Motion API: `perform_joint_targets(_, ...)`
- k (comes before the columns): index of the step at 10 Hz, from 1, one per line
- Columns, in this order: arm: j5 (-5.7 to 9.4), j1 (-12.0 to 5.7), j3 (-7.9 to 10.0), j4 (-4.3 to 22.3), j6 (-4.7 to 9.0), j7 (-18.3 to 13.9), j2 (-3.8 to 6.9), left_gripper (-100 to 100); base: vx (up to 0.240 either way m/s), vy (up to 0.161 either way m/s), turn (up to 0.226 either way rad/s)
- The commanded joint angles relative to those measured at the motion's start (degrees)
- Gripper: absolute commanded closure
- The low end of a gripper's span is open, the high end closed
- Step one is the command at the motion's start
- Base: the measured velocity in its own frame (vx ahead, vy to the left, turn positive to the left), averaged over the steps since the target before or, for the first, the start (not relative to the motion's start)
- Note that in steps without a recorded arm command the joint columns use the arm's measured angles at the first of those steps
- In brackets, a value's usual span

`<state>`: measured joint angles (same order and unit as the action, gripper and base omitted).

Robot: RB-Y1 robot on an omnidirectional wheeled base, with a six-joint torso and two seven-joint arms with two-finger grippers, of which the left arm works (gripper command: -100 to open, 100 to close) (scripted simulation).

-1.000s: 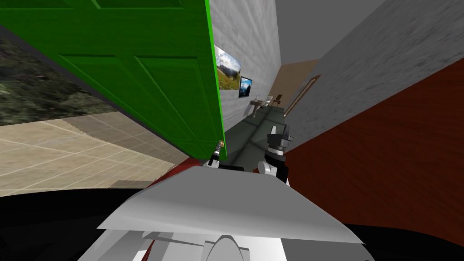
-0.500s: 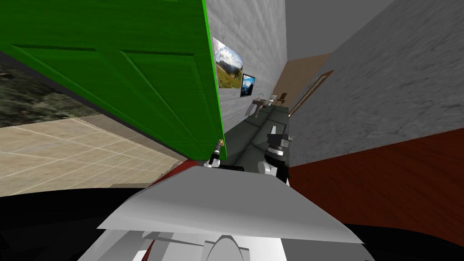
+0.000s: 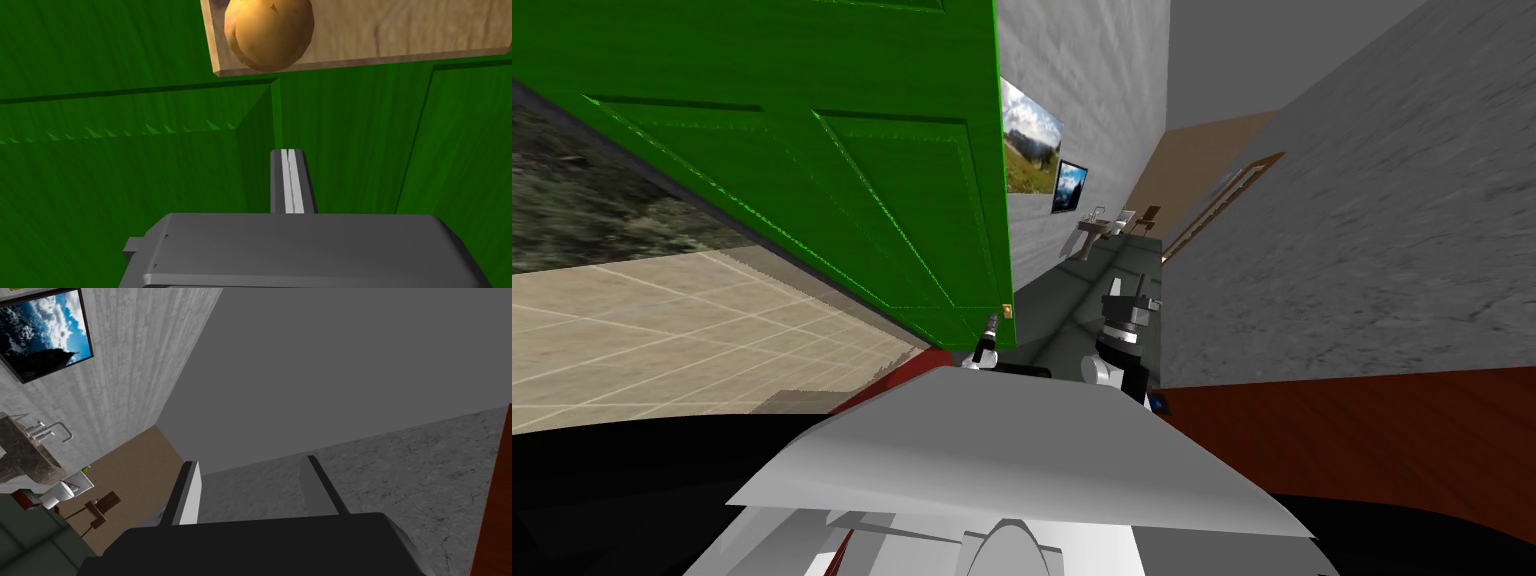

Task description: Push the door open

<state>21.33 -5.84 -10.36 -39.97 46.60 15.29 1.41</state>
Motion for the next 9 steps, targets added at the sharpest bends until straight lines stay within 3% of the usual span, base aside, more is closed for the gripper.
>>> perform_joint_targets(1,2.01,-1.1,-1.45,1.5,0.81,0.91,0.31,-100,-0.137,0.084,0.045)
perform_joint_targets(4,5.54,-2.95,-3.99,3.88,2.11,2.38,0.16,-100,-0.1,0.06,0.042)
perform_joint_targets(9,10.95,-5.77,-7.89,7.53,4.1,4.64,-1.82,-100,-0.107,0.002,0.04)
